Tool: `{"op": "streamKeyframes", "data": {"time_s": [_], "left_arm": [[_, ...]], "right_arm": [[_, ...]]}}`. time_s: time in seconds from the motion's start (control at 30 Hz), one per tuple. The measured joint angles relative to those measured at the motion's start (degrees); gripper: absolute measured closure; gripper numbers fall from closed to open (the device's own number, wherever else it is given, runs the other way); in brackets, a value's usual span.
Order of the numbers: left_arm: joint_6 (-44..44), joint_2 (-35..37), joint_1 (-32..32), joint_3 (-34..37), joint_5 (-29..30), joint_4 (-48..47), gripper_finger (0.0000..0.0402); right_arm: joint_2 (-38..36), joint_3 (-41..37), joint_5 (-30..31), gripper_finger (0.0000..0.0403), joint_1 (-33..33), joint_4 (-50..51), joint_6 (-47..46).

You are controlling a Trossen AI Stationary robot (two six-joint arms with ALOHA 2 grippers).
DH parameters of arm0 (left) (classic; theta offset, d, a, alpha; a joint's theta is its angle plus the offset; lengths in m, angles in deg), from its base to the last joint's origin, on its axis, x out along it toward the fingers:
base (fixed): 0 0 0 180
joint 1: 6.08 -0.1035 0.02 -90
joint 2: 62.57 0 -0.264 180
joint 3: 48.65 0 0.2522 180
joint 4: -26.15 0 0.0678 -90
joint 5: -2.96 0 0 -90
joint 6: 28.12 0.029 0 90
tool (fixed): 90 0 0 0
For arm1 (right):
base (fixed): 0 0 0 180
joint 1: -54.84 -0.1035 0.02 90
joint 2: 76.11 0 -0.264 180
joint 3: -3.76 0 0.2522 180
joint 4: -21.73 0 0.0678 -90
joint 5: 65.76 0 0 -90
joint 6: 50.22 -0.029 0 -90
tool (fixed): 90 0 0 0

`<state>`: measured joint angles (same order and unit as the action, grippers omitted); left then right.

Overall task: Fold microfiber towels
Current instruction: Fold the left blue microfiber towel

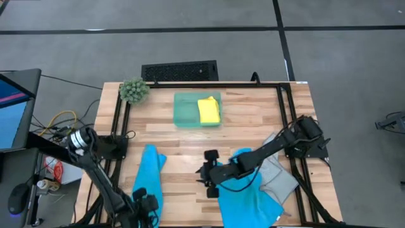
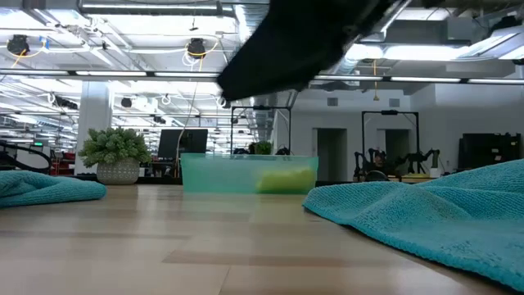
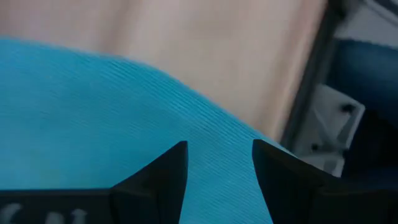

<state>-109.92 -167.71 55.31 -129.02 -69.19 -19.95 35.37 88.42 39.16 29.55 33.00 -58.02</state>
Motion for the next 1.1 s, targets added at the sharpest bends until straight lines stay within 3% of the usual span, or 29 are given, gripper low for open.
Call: {"op": "streamKeyframes", "data": {"time_s": [0.37,0.63,0.73,0.87,1.1], "left_arm": [[2.6,-16.5,1.7,-19.5,-4.3,-8.6,0.0232],[1.6,-25.6,1.4,-36.3,-0.8,-31.9,0.0232],[0.3,-26.4,0.5,-36.5,3.0,-38.3,0.0232],[-3.6,-26.4,0.0,-35.9,3.8,-40.7,0.0233],[-7.2,-26.4,0.2,-35.9,4.0,-40.4,0.0233]], "right_arm": [[4.2,6.1,-1.7,0.0220,1.3,-1.4,8.3],[3.9,6.0,-3.1,0.0218,2.4,-1.4,9.8],[4.0,6.0,-3.0,0.0221,3.3,-2.6,10.2],[4.3,6.0,-2.7,0.0226,6.3,-7.7,16.0],[12.0,9.3,-5.4,0.0237,13.9,-19.5,15.1]]}}
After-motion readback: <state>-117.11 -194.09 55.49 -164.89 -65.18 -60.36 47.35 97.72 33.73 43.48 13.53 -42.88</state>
